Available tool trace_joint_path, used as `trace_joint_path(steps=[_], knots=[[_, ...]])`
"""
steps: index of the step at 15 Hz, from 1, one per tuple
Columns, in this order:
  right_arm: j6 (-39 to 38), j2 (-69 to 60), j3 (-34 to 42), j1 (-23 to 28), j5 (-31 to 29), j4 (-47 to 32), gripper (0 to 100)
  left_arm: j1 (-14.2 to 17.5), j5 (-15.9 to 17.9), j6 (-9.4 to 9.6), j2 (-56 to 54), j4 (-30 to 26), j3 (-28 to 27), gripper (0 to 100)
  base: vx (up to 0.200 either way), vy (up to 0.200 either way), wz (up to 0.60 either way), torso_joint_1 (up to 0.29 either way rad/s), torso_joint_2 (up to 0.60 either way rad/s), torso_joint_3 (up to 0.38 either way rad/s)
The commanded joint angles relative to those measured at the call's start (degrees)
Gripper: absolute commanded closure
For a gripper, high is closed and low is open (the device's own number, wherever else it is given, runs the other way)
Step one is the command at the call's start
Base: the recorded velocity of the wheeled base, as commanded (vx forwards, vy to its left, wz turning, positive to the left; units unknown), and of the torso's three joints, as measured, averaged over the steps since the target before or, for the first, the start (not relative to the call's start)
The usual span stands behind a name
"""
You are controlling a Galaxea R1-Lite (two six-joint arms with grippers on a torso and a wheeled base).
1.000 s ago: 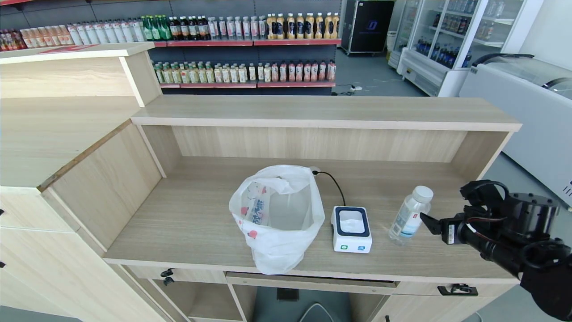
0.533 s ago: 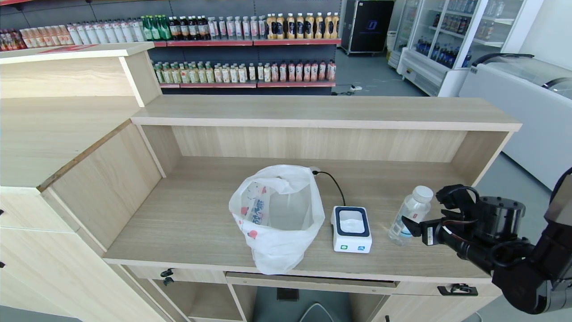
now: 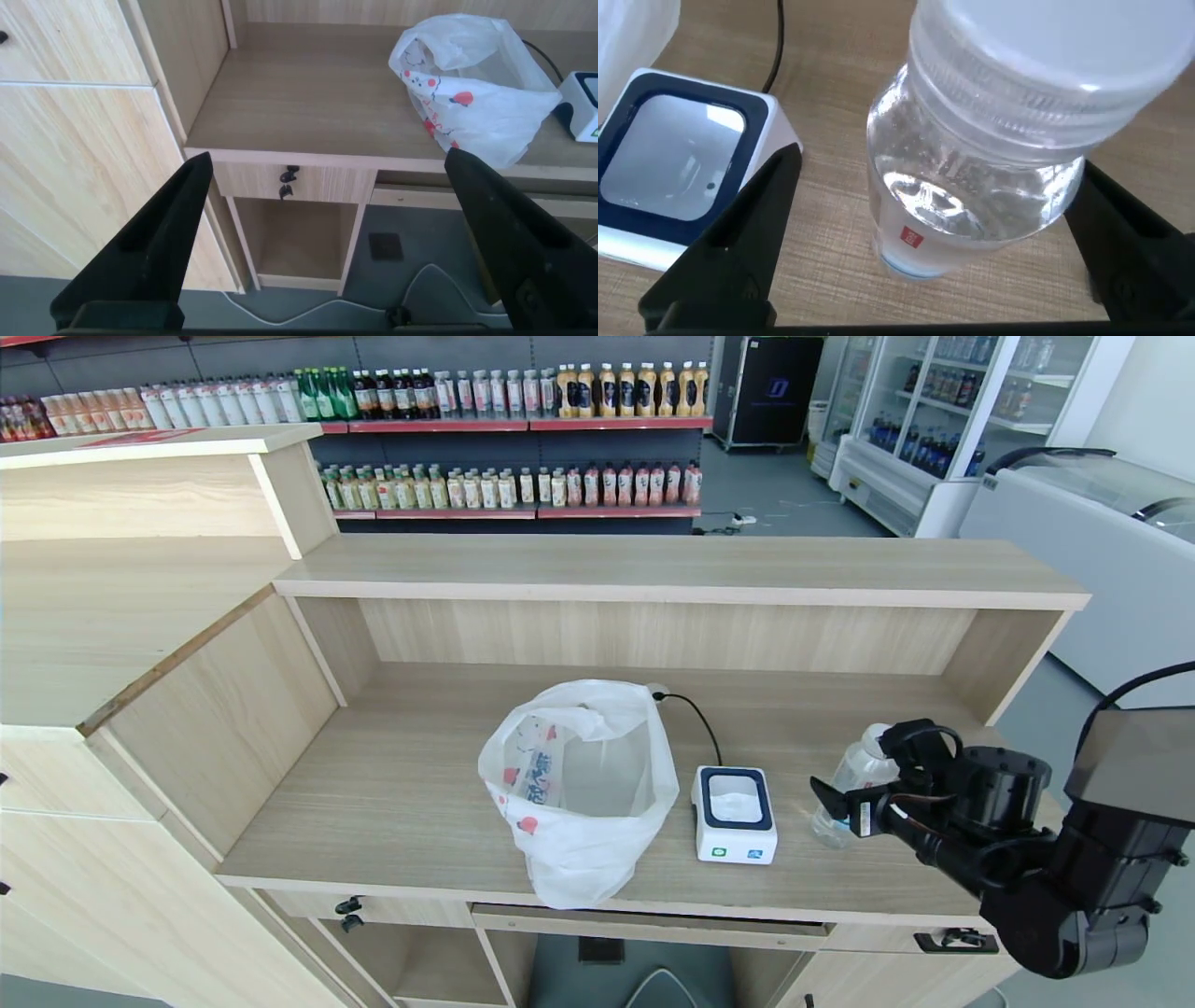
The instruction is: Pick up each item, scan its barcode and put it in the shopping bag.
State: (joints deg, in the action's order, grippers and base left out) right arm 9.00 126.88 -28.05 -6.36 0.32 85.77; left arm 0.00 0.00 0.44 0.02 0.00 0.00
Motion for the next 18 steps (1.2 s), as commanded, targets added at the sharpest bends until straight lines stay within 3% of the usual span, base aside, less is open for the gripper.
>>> trace_joint_path(steps=[1, 18], knots=[[0.0, 3.0, 0.1, -0.1, 1.0, 1.4, 0, 0.0, 0.0, 0.00, 0.0, 0.0, 0.0, 0, 0.000, 0.000, 0.00, 0.000, 0.00, 0.000], [-3.9, 9.7, -6.1, -2.2, 2.7, 4.2, 0, 0.0, 0.0, 0.00, 0.0, 0.0, 0.0, 0, 0.000, 0.000, 0.00, 0.000, 0.00, 0.000]])
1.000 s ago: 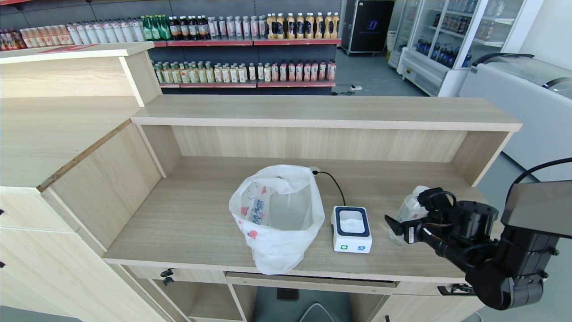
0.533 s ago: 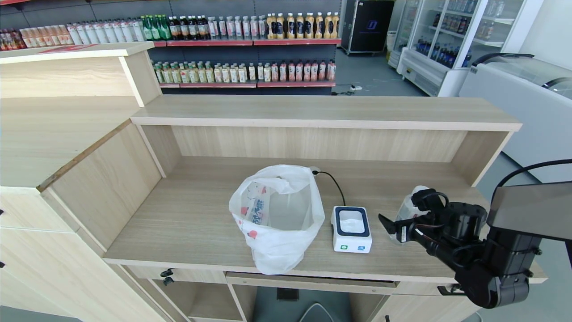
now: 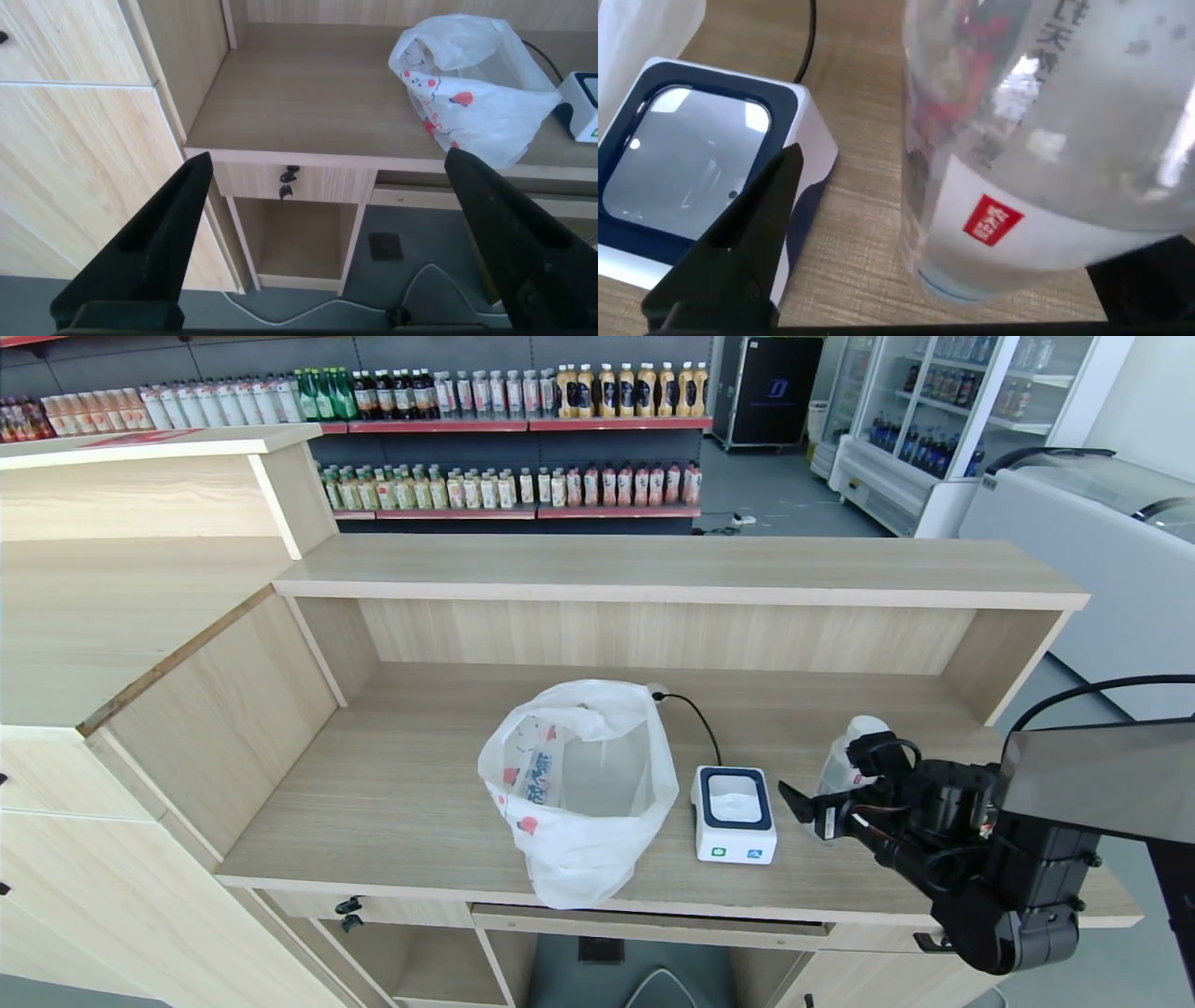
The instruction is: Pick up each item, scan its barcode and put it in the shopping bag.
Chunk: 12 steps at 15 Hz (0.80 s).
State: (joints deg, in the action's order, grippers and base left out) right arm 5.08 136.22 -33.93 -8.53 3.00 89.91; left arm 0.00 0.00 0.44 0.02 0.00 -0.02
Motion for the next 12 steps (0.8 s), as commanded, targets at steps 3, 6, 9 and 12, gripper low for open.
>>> trace_joint_path(steps=[3, 6, 9, 12], knots=[[-0.2, 0.4, -0.8, 0.2, 0.1, 0.1, 100, 0.0, 0.0, 0.00, 0.0, 0.0, 0.0, 0, 0.000, 0.000, 0.00, 0.000, 0.00, 0.000], [-0.2, 0.1, -2.4, 0.3, 0.3, 0.1, 100, 0.0, 0.0, 0.00, 0.0, 0.0, 0.0, 0, 0.000, 0.000, 0.00, 0.000, 0.00, 0.000], [-0.3, -1.2, -3.3, 0.5, 3.1, 0.1, 100, 0.0, 0.0, 0.00, 0.0, 0.0, 0.0, 0, 0.000, 0.000, 0.00, 0.000, 0.00, 0.000], [-0.2, -1.7, -2.8, 1.0, 3.2, 0.1, 100, 0.0, 0.0, 0.00, 0.0, 0.0, 0.0, 0, 0.000, 0.000, 0.00, 0.000, 0.00, 0.000]])
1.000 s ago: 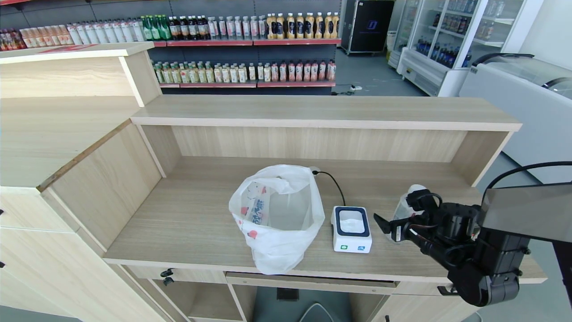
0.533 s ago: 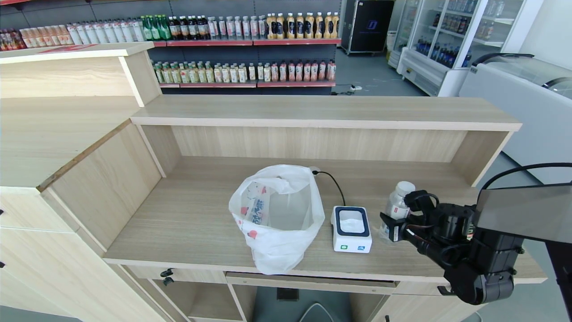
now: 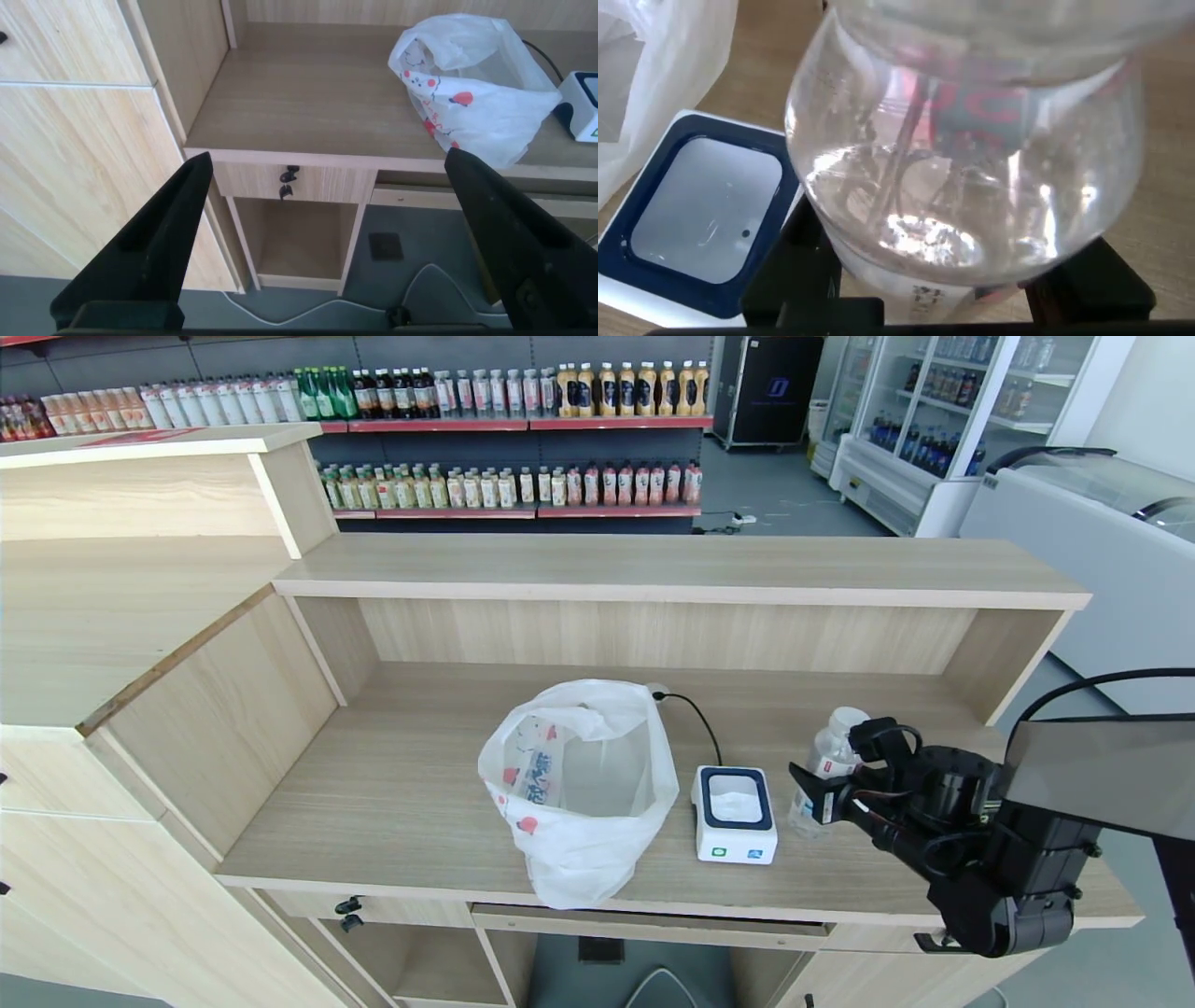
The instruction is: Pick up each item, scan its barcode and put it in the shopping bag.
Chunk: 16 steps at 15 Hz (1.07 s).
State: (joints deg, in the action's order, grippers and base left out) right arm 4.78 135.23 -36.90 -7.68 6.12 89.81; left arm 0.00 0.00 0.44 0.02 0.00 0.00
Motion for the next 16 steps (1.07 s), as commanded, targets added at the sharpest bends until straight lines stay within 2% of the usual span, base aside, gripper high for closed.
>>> trace_joint_path(steps=[1, 5, 7, 9, 12, 14, 16], knots=[[0.1, -0.9, 0.3, 0.3, -0.1, 0.2, 100, 0.0, 0.0, 0.00, 0.0, 0.0, 0.0, 0, 0.000, 0.000, 0.00, 0.000, 0.00, 0.000], [-6.2, -9.1, 4.5, 1.5, -0.3, 0.2, 100, 0.0, 0.0, 0.00, 0.0, 0.0, 0.0, 0, 0.000, 0.000, 0.00, 0.000, 0.00, 0.000], [-11.1, -19.6, 7.6, 3.1, 2.4, -5.5, 100, 0.0, 0.0, 0.00, 0.0, 0.0, 0.0, 0, 0.000, 0.000, 0.00, 0.000, 0.00, 0.000], [-17.3, -35.6, 11.5, 6.2, 10.1, -16.8, 100, 0.0, 0.0, 0.00, 0.0, 0.0, 0.0, 0, 0.000, 0.000, 0.00, 0.000, 0.00, 0.000], [-26.6, -54.7, 12.7, 11.8, 25.8, -31.3, 100, 0.0, 0.0, 0.00, 0.0, 0.0, 0.0, 0, 0.000, 0.000, 0.00, 0.000, 0.00, 0.000], [-35.5, -63.3, 11.1, 13.8, 34.4, -36.1, 100, 0.0, 0.0, 0.00, 0.0, 0.0, 0.0, 0, 0.000, 0.000, 0.00, 0.000, 0.00, 0.000], [-41.1, -69.4, 10.7, 13.1, 38.6, -38.6, 100, 0.0, 0.0, 0.00, 0.0, 0.0, 0.0, 0, 0.000, 0.000, 0.00, 0.000, 0.00, 0.000]])
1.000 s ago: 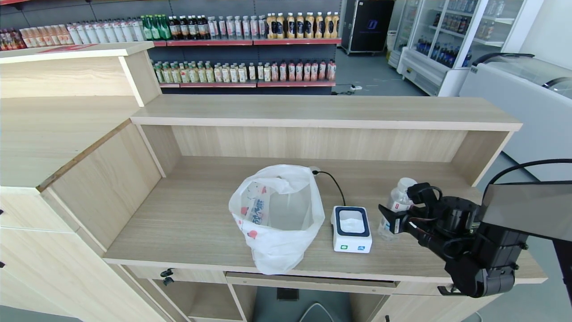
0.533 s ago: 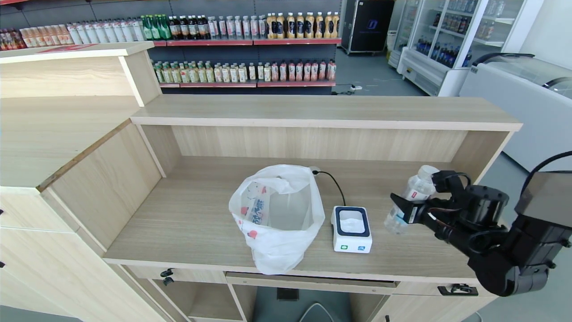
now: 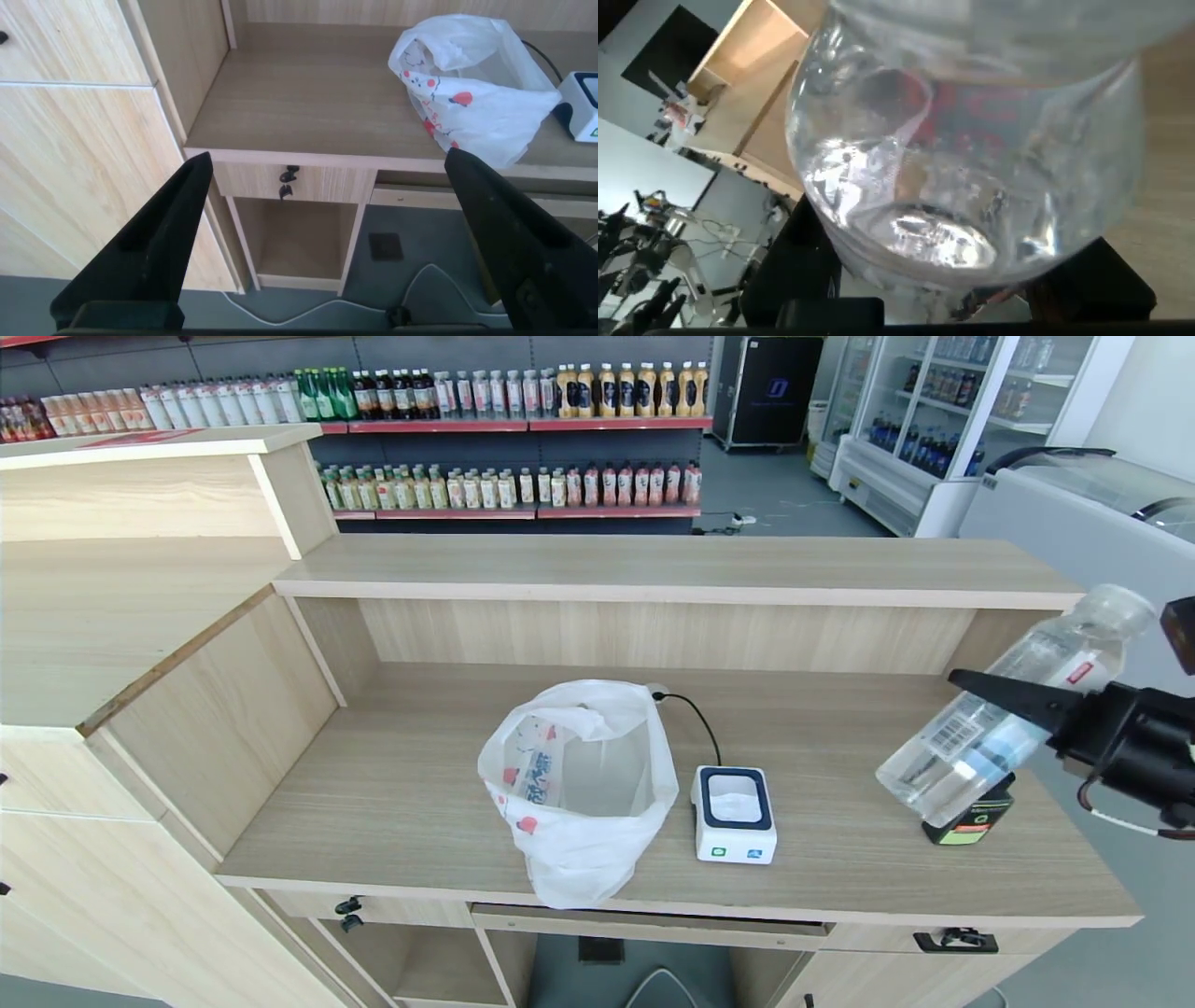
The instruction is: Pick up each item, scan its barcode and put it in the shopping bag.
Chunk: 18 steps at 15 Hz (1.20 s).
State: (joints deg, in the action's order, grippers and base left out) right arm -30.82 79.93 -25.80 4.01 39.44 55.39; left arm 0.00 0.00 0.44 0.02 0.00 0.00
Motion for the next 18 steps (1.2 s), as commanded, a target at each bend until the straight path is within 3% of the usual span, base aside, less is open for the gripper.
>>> trace_joint_path(steps=[1, 6, 10, 14, 18], knots=[[-6.0, -15.5, -0.5, 0.6, 6.5, -4.9, 100, 0.0, 0.0, 0.00, 0.0, 0.0, 0.0, 0, 0.000, 0.000, 0.00, 0.000, 0.00, 0.000], [-14.7, -19.3, -5.2, -9.9, 8.6, -5.7, 100, 0.0, 0.0, 0.00, 0.0, 0.0, 0.0, 0, 0.000, 0.000, 0.00, 0.000, 0.00, 0.000], [-15.1, -19.9, -5.8, -17.7, 8.8, -5.9, 100, 0.0, 0.0, 0.00, 0.0, 0.0, 0.0, 0, 0.000, 0.000, 0.00, 0.000, 0.00, 0.000], [-17.9, -20.2, -5.7, -22.7, 8.9, -5.9, 100, 0.0, 0.0, 0.00, 0.0, 0.0, 0.0, 0, 0.000, 0.000, 0.00, 0.000, 0.00, 0.000], [-20.9, -21.0, -5.8, -24.3, 12.0, -5.3, 100, 0.0, 0.0, 0.00, 0.0, 0.0, 0.0, 0, 0.000, 0.000, 0.00, 0.000, 0.00, 0.000]])
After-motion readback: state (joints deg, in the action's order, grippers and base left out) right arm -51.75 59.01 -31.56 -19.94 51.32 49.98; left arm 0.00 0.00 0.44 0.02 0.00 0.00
